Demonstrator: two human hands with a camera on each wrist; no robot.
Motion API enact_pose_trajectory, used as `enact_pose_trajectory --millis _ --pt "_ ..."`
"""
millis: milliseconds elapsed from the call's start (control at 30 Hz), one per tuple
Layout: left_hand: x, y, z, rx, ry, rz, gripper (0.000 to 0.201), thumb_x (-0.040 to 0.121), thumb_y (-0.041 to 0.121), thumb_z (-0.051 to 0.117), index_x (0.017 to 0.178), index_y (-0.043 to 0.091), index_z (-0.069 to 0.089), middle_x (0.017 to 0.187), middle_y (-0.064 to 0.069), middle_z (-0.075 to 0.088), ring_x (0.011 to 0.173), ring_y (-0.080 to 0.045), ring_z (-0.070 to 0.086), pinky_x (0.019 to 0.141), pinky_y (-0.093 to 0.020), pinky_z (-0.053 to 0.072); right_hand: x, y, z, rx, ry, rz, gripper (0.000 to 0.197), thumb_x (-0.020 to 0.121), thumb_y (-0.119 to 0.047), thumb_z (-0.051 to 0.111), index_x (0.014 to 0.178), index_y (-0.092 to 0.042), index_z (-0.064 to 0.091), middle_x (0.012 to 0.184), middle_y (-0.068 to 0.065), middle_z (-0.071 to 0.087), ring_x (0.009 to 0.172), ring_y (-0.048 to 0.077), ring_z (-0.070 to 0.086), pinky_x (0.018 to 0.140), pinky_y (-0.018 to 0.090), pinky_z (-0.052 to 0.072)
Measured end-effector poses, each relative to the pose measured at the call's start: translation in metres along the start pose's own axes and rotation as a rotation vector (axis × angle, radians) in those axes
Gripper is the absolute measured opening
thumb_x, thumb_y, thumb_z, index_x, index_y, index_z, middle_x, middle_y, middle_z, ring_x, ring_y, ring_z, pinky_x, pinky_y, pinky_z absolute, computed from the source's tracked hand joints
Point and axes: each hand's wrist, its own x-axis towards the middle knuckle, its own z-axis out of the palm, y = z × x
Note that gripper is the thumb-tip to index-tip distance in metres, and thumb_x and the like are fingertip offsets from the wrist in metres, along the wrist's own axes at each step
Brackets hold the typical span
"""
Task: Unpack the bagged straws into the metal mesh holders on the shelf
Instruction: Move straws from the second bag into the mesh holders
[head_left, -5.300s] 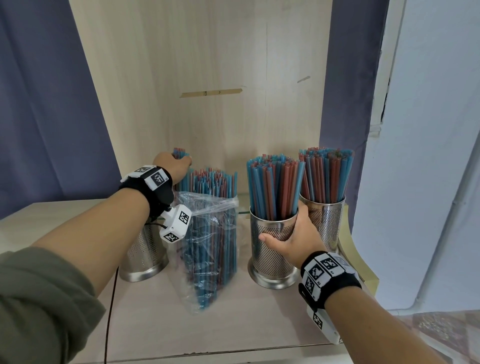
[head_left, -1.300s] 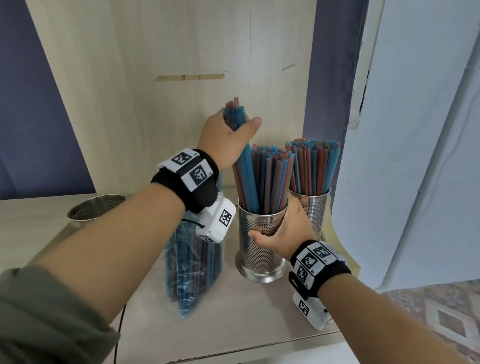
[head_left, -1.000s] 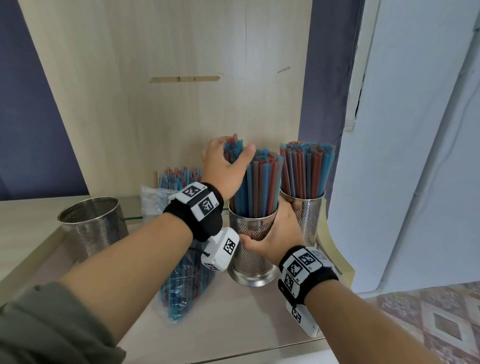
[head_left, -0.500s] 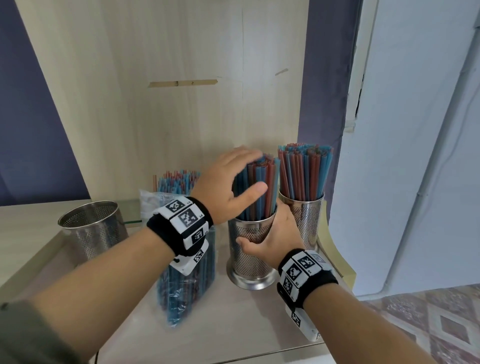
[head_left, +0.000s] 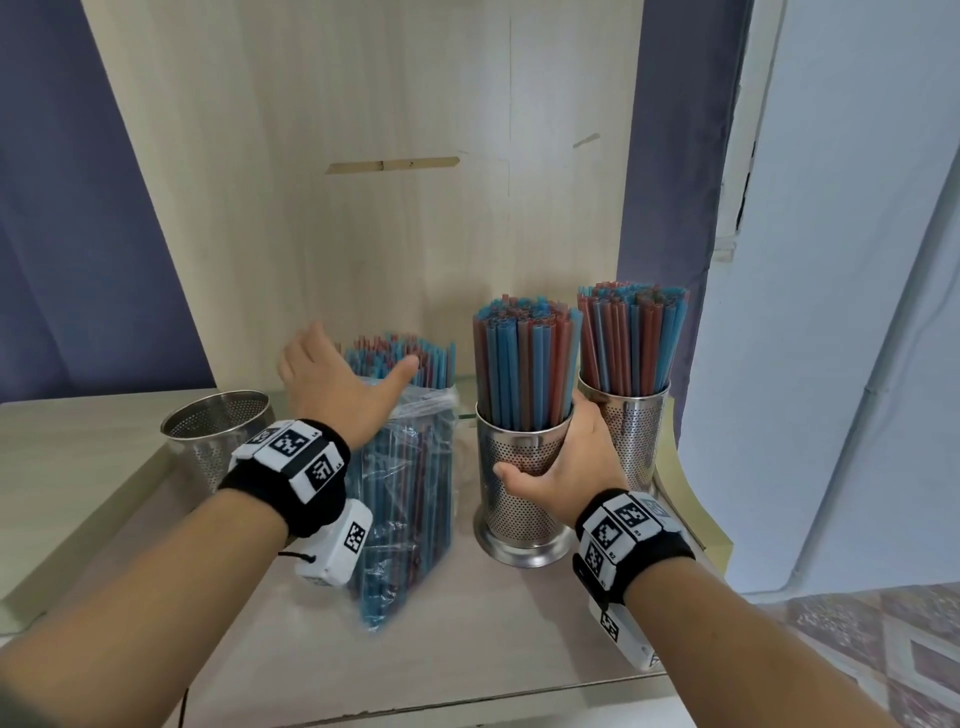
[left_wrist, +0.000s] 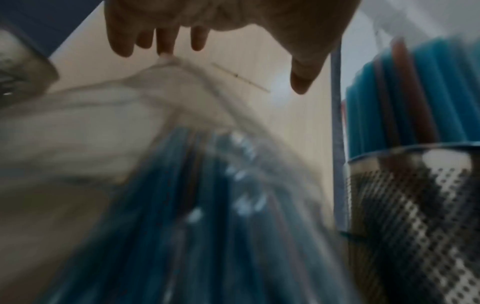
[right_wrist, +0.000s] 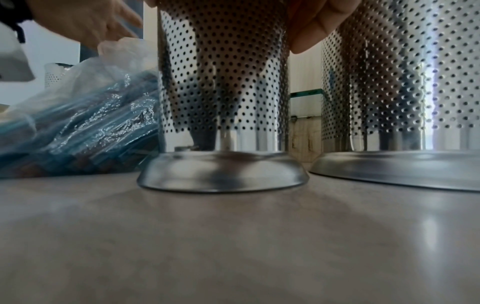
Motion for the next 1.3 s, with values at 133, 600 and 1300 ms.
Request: enact_pose_trajectory --millis 133,600,1300 --pt "-0.001 -0.019 0.016 -0.034 -0.210 -0.148 0.148 0.050 0.087 0.063 0.153 0.011 -0.012 0.163 -0.016 -0.002 0.149 -0.035 0.001 0.120 -0.050 0.008 -0.001 -0.002 -0.002 0.007 0.008 -0.002 0.107 0.051 -0.058 0.084 0.137 -0.015 0.035 0.125 0.002 0.050 0.122 0.018 0.046 0.107 0.035 0.043" --pt "0.005 -0.027 0.043 0.052 -0.402 -0.291 0.150 0.042 0.070 0.086 0.150 0.002 0.006 0.148 -0.018 0.040 0.130 -0.038 0.046 0.102 -0.046 0.047 -0.003 -0.011 -0.011 0.202 -0.096 0.104 0.089 0.057 -0.042 0.090 0.122 -0.029 0.030 0.121 -0.009 0.054 0.112 0.011 0.055 0.097 0.024 0.045" --pt "-0.011 -0.027 0.046 -0.077 -0.340 -0.299 0.147 0.053 0.058 0.088 0.153 0.006 -0.008 0.155 -0.021 0.028 0.134 -0.041 0.041 0.108 -0.051 0.040 -0.071 0.027 -0.104 0.227 0.031 0.288 0.105 0.057 -0.034 0.092 0.137 -0.029 0.024 0.125 -0.006 0.056 0.113 0.016 0.060 0.100 0.040 0.051"
